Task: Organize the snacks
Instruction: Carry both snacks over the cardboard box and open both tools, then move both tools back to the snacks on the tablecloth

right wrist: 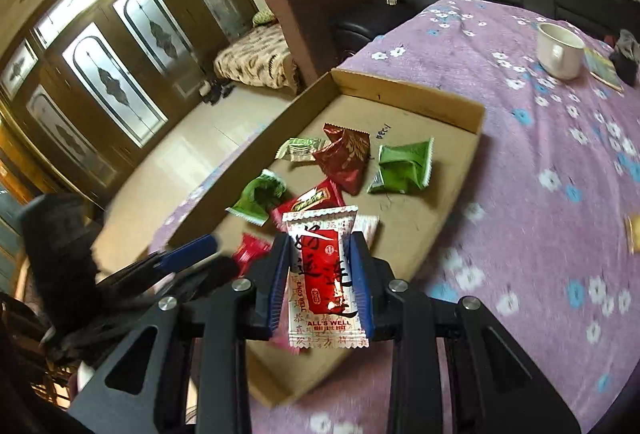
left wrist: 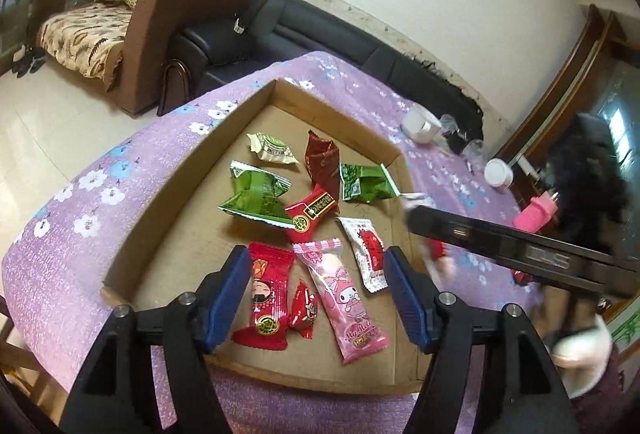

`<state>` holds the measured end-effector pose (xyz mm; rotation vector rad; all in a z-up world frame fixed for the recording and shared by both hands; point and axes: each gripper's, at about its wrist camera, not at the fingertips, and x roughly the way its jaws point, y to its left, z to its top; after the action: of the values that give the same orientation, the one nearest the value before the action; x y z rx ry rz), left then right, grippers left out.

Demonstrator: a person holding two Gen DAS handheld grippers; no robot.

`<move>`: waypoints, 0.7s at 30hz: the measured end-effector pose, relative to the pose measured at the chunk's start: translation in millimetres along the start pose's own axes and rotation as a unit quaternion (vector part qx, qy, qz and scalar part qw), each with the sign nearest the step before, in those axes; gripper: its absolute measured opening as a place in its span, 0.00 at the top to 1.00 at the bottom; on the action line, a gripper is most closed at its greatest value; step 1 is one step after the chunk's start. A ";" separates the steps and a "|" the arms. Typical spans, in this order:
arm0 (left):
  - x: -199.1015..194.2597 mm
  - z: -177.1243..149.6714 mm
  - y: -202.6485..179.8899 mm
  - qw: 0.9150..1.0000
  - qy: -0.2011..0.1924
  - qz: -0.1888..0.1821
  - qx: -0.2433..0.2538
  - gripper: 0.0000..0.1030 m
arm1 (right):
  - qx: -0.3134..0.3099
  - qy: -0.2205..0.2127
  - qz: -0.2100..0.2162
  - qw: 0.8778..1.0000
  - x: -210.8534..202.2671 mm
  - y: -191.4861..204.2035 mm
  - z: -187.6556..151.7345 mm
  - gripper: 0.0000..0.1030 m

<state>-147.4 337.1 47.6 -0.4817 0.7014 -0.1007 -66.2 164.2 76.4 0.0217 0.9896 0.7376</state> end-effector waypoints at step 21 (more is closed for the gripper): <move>-23.5 9.4 -44.7 0.999 -0.027 0.027 0.029 0.23 | 0.050 -0.067 -0.038 0.996 -39.1 -50.8 -19.4 0.46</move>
<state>-156.2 307.0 88.3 -0.4076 0.6555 -0.0573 -65.8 97.2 77.5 0.1182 0.8928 0.6086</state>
